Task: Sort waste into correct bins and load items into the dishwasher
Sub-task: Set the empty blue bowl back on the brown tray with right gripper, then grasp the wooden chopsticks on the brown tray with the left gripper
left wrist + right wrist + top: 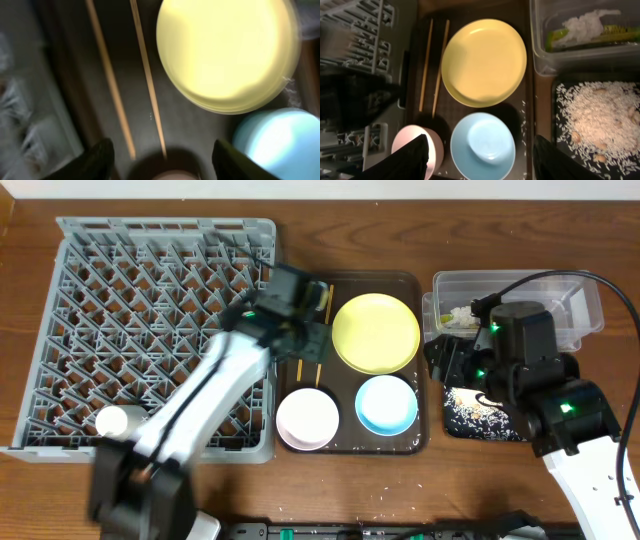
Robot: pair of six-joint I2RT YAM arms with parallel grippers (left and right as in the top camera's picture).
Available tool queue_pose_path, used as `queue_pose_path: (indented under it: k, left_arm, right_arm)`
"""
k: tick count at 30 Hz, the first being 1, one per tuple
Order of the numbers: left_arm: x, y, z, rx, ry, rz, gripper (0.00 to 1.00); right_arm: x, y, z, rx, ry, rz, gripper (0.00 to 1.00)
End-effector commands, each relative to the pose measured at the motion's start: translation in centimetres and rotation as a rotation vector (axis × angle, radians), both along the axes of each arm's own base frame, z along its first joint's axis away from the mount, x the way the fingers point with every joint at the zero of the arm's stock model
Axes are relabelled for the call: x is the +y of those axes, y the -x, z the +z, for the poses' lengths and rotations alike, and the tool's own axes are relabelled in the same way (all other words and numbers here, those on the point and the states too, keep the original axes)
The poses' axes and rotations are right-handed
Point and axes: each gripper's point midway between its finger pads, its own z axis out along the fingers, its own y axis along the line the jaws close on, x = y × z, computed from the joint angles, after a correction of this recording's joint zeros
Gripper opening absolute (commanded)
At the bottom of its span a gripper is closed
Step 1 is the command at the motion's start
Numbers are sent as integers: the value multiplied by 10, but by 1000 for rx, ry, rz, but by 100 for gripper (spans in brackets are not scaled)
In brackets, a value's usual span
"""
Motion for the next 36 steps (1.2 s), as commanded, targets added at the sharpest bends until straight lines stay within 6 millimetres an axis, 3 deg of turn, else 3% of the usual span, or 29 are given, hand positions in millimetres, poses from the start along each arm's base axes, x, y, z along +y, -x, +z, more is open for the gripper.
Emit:
queue_pose_path:
  k: [1,4,9,13,16,19,23,25,31,36]
  left_arm:
    - [-5,-11,-42,31,-75,4,60]
    - [-10,-15,-73,53,-115,-3,57]
    - [-6,-20,-102,74,-161,9,57]
    - [-8,-12,-126,131,-169,-3,45]
    - [-7,-10,-131,148,-172,13,22]
    - [-7,-9,-131,155,-166,38,9]
    - [-5,-6,-130,167,-174,38,8]
    - [-4,-7,-120,164,-166,57,8]
    - [12,-32,-28,19,-58,167,8]
    - [37,-26,26,-53,-23,218,8]
  right_arm:
    - [2,4,-1,22,-14,16,64]
    - [2,4,-10,51,5,29,65]
    - [2,4,-23,104,19,29,65]
    - [3,2,-30,131,26,29,65]
    - [3,2,-31,131,26,29,65]
    - [3,2,-31,131,26,30,66]
    - [5,3,-30,134,15,38,65]
    - [5,3,-30,135,14,39,64]
    - [5,4,-31,142,17,39,64]
    - [4,5,-31,144,17,39,65]
